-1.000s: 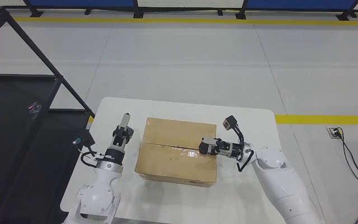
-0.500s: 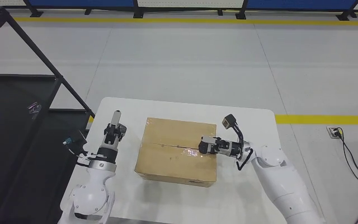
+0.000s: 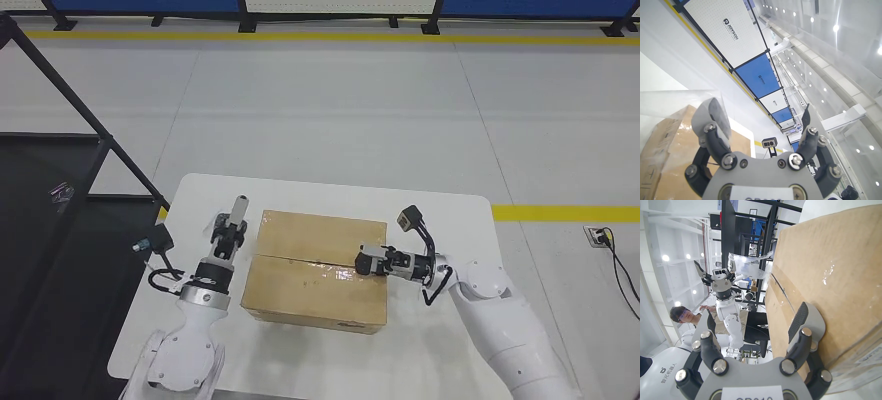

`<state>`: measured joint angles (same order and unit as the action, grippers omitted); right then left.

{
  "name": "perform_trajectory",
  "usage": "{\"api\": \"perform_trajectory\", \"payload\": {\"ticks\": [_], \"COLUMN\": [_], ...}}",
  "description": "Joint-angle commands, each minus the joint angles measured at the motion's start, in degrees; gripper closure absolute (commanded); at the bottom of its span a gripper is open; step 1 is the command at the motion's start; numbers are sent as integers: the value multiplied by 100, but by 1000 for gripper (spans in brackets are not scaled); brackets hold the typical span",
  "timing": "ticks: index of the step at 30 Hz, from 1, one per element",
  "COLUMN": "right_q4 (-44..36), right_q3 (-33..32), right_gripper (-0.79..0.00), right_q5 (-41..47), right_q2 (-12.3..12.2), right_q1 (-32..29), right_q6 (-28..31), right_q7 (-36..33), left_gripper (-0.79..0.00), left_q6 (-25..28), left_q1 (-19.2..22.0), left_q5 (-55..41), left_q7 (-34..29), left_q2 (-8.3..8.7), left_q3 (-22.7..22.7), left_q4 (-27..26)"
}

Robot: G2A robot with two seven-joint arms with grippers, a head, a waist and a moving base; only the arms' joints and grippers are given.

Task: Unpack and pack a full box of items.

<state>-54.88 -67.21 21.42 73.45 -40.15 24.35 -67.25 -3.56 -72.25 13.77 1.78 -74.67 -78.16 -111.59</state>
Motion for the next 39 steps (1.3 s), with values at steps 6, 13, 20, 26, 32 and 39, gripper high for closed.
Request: {"api": "perform_trajectory", "payload": {"ticks": [6, 13, 20, 26, 32, 39], "right_q4": [10, 17, 49, -90, -337, -432], "right_q3": [18, 17, 29, 123, 227, 224], "right_gripper": [-785, -785, -785, -785, -785, -785], "right_q5": [36, 67, 96, -212, -532, -619], "right_q2": [-16, -39, -57, -72, -78, -80], "right_q1": [-10, -32, -32, 43, 66, 8], "right_q6": [30, 56, 83, 158, 297, 293], "right_q7": [10, 6, -5, 30, 86, 288], "left_gripper": [-785, -785, -785, -785, -785, -785], "left_q6": [-132, -207, -129, 232, 440, 406], "left_q1": [151, 252, 221, -70, -292, -339], "left_q5": [363, 563, 555, -582, -2220, -3352], "left_q7": [-7, -13, 107, -332, -1489, -2182], "left_q2": [-43, -89, -118, -105, -47, 3], "left_q3": [332, 576, 554, 93, -609, -1187], "left_q4": [85, 184, 99, -384, -660, -555]}}
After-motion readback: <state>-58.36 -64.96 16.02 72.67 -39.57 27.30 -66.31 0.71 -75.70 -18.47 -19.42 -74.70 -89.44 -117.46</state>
